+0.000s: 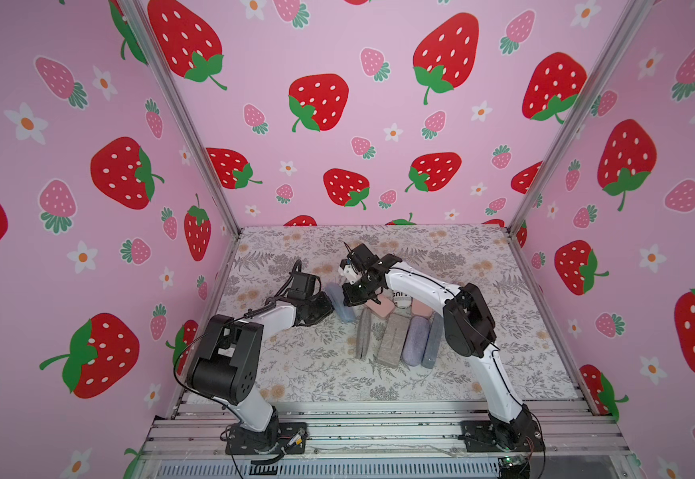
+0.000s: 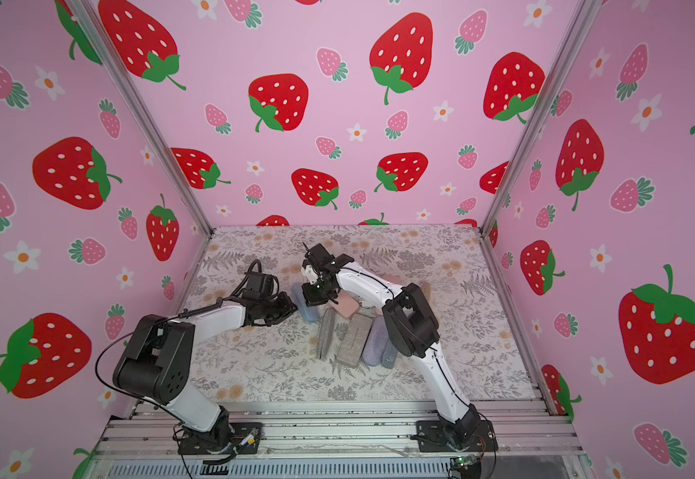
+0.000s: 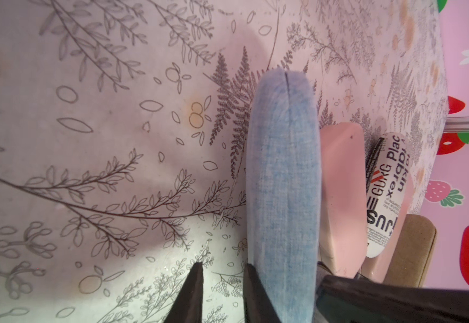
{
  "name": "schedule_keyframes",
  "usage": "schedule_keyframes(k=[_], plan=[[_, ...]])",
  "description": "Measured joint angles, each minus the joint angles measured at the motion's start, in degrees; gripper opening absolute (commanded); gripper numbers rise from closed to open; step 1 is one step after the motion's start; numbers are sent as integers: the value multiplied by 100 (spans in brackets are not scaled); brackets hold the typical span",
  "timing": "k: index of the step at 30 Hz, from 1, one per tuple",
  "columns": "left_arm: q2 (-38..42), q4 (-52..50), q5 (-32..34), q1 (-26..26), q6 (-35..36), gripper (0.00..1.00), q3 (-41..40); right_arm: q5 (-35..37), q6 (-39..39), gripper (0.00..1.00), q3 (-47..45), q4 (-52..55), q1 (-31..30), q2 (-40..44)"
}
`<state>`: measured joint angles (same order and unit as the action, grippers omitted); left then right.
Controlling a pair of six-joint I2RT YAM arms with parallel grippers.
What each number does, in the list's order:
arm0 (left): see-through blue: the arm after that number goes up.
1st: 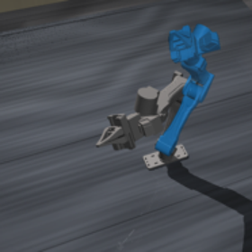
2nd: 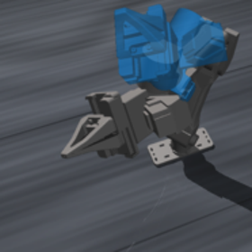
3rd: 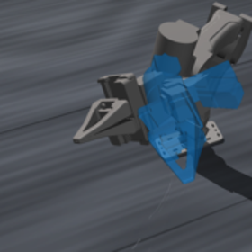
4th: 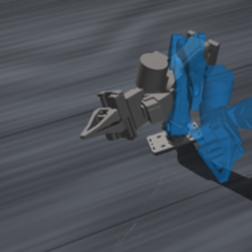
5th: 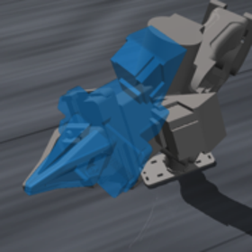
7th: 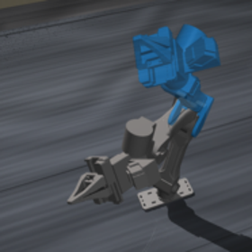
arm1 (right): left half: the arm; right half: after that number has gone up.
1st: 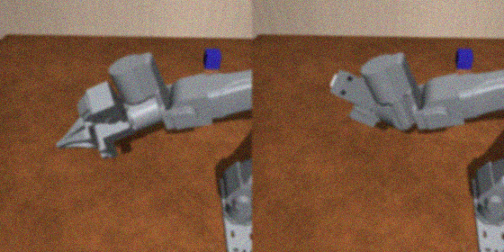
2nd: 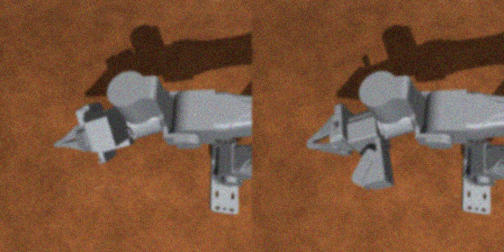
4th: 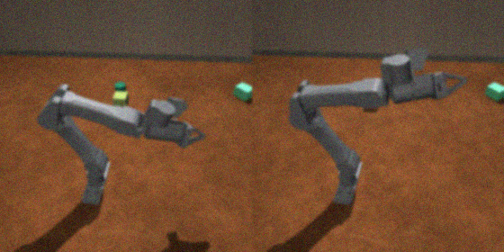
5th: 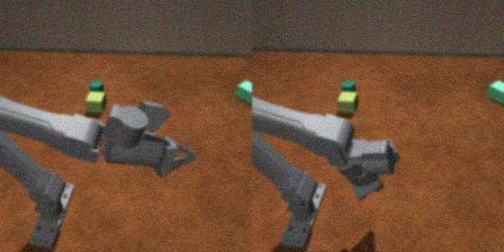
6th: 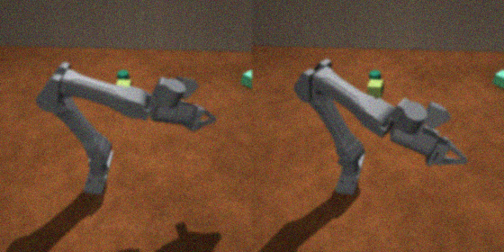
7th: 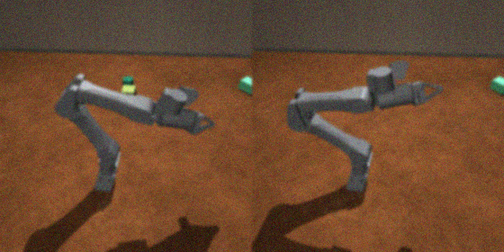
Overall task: Close the glasses case
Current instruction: Close the glasses case at the center of the board, then adjust the glasses case at the center of the board.
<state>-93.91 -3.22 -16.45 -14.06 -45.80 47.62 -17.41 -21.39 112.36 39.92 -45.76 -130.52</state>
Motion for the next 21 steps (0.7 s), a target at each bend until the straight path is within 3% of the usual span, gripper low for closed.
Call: schedule_keyframes(k=[7, 13, 21], plan=[[46, 11, 2, 4, 0, 26, -133, 704, -125, 19, -697, 17, -9, 1051], [184, -9, 42, 4, -2, 26, -299, 1528, -284, 48, -1257, 315, -26, 2109], [378, -7, 98, 4, -7, 31, -468, 2721, -892, 65, -2205, 1292, -22, 3008]])
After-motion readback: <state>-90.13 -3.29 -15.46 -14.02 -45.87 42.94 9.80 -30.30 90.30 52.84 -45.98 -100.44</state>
